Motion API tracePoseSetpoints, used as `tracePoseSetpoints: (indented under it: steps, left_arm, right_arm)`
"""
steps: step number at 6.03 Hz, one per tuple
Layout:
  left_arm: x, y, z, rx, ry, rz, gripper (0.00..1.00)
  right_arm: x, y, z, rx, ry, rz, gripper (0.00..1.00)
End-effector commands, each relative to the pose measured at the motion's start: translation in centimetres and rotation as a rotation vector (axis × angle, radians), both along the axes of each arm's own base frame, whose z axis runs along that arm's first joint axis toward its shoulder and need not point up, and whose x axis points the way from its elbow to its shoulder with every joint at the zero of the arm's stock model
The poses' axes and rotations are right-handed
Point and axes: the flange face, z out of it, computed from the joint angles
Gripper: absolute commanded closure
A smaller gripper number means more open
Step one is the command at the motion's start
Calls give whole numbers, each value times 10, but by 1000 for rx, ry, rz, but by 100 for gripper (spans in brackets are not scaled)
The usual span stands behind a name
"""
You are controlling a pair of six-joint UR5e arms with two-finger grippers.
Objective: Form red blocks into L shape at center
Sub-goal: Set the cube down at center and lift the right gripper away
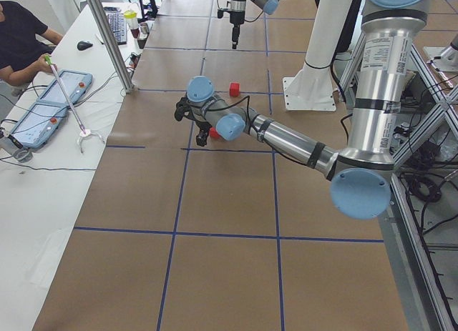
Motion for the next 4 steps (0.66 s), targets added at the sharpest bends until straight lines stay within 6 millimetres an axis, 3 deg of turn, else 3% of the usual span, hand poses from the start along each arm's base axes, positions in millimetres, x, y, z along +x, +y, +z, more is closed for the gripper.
tracePoseSetpoints:
  steps: [1, 3, 4]
  left_arm:
    - [146, 31, -73, 2, -25, -12, 0]
    - [220, 53, -92, 46, -75, -42, 0]
    - [237, 48, -93, 33, -112, -44, 0]
  right_arm:
    - [47, -1, 32, -5, 1, -48, 0]
    - [44, -3, 35, -5, 6, -52, 0]
    - [44, -3, 34, -5, 6, -52, 0]
